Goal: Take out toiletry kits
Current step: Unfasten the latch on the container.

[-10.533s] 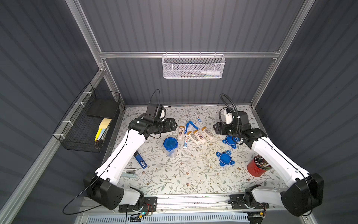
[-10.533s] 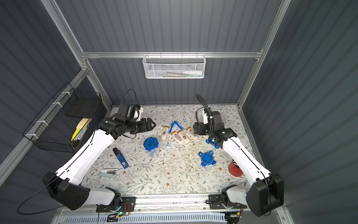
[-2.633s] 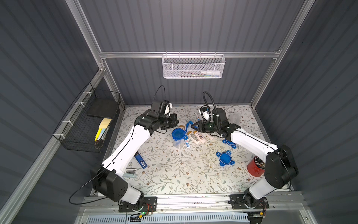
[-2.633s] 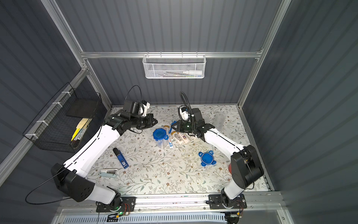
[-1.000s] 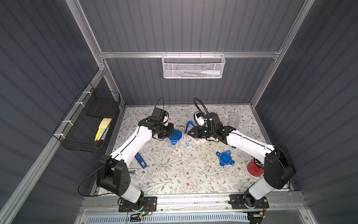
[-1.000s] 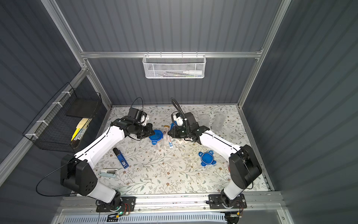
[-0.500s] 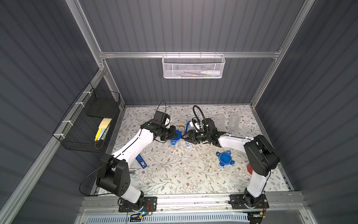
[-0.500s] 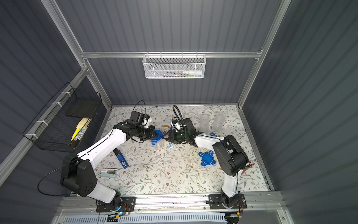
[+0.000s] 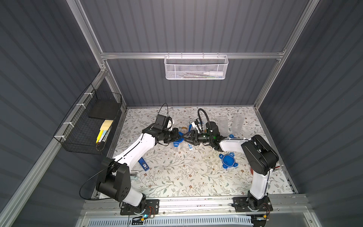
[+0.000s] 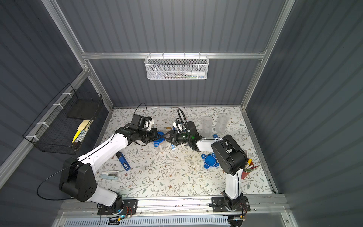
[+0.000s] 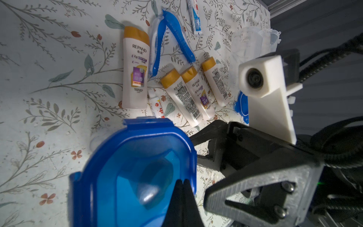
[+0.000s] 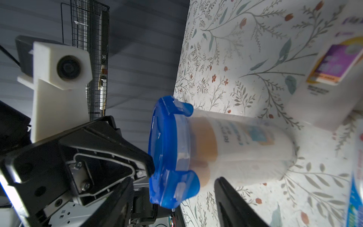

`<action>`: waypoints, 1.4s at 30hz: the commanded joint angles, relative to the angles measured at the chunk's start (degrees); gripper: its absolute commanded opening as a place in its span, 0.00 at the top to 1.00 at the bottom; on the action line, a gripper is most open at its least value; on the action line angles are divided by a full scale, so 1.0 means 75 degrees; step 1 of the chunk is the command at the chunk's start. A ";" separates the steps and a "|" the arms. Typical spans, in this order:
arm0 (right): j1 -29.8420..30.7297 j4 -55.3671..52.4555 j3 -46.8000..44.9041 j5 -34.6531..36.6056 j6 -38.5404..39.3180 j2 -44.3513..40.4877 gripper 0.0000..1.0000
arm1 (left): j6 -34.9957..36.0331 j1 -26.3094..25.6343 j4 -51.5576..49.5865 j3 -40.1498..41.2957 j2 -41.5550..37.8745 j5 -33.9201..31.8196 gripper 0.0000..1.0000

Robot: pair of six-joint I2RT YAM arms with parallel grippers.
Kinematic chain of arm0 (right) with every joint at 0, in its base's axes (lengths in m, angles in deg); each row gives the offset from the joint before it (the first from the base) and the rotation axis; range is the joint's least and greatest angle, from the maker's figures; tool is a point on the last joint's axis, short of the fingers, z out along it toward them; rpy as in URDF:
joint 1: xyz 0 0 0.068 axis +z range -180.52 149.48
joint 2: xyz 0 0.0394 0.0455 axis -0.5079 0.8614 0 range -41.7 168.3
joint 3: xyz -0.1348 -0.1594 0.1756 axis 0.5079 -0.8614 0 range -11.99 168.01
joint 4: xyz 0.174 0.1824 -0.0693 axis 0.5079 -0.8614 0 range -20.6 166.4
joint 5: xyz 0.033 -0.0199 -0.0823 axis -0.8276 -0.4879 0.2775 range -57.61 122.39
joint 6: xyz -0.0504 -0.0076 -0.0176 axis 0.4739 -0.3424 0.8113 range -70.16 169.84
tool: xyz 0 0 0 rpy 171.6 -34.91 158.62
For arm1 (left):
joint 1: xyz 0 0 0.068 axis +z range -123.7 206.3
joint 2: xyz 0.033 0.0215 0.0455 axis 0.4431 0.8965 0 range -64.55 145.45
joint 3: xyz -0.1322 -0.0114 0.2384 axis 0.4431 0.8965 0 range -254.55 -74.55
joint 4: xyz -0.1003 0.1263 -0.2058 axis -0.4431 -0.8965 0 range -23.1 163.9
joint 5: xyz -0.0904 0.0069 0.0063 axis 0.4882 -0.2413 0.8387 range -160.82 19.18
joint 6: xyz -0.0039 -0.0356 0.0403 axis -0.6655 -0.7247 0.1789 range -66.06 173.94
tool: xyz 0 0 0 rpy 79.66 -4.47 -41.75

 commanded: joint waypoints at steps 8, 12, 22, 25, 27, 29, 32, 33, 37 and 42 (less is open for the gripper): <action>-0.0016 0.1711 -0.0081 -0.0371 -0.0860 0.0192 0.32 | -0.0058 -0.0010 -0.0800 0.0539 0.0333 -0.0306 1.00; -0.0009 0.2099 -0.0183 -0.0410 -0.1089 0.0156 0.34 | -0.0034 -0.0004 -0.0826 0.0505 0.0380 -0.0314 1.00; -0.0030 0.3398 -0.0345 -0.0545 -0.1923 0.0137 0.34 | -0.0001 0.0000 -0.0814 0.0810 0.0470 -0.0424 1.00; -0.0026 0.3660 -0.0374 -0.0546 -0.2094 0.0118 0.34 | 0.0002 -0.0004 -0.0805 0.0881 0.0511 -0.0479 1.00; -0.0023 0.3801 -0.0391 -0.0559 -0.2194 0.0088 0.34 | 0.0001 -0.0004 -0.0760 0.0943 0.0528 -0.0482 1.00; -0.0042 0.3944 -0.0429 -0.0555 -0.2261 0.0042 0.34 | -0.0009 -0.0004 -0.0744 0.1030 0.0557 -0.0494 1.00; -0.0043 0.3996 -0.0501 -0.0539 -0.2268 -0.0063 0.35 | -0.0033 -0.0003 -0.0644 0.1196 0.0590 -0.0487 1.00; -0.0054 0.3999 -0.0514 -0.0550 -0.2268 -0.0102 0.35 | -0.0048 -0.0004 -0.0599 0.1250 0.0600 -0.0488 1.00; -0.0087 0.3942 -0.0573 -0.0548 -0.2227 -0.0260 0.35 | -0.0116 -0.0004 -0.0452 0.1468 0.0659 -0.0470 1.00; -0.0107 0.3897 -0.0654 -0.0553 -0.2208 -0.0364 0.35 | -0.0140 -0.0004 -0.0380 0.1563 0.0716 -0.0458 1.00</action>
